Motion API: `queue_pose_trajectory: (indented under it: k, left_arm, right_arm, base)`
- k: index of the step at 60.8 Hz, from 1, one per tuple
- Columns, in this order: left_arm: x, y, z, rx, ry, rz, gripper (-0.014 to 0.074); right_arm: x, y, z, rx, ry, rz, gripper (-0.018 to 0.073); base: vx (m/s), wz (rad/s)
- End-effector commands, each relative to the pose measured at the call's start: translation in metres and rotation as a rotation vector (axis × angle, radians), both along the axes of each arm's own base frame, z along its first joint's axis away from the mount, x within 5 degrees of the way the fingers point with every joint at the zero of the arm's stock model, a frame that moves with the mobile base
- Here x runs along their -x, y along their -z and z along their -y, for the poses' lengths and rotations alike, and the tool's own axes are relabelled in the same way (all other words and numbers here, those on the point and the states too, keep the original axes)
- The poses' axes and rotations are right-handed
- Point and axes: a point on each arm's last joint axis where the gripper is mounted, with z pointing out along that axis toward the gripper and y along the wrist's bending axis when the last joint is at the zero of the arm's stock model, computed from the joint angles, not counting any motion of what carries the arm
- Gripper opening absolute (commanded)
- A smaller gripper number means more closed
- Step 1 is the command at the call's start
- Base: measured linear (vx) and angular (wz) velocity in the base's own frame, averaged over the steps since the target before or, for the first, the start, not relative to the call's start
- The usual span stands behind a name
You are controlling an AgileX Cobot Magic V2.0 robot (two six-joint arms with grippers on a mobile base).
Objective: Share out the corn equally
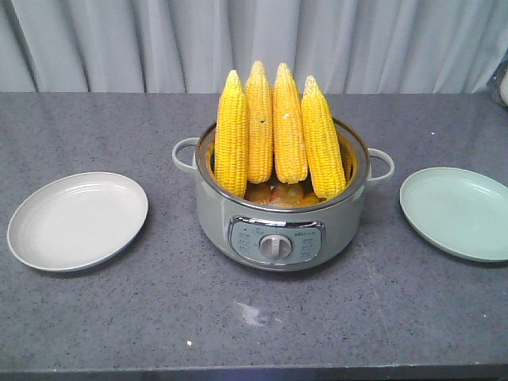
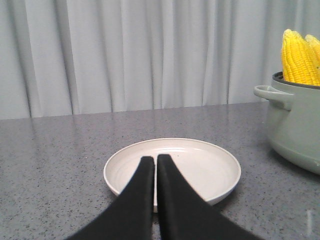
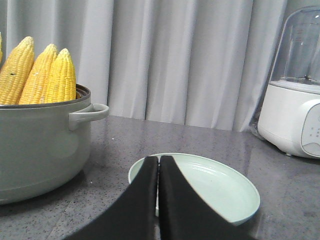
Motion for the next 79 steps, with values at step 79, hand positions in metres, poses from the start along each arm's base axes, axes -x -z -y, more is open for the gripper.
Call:
queue_pose_trajectory:
  k: [79]
  left_arm:
    - [0.0021,-0.0064,0.0005,0.011,0.009,0.085,-0.0007]
  right_arm:
    - [0.0011,-0.0052,-0.0001,0.011,0.001,0.079,-0.0004]
  base:
    - [0.0,0.0]
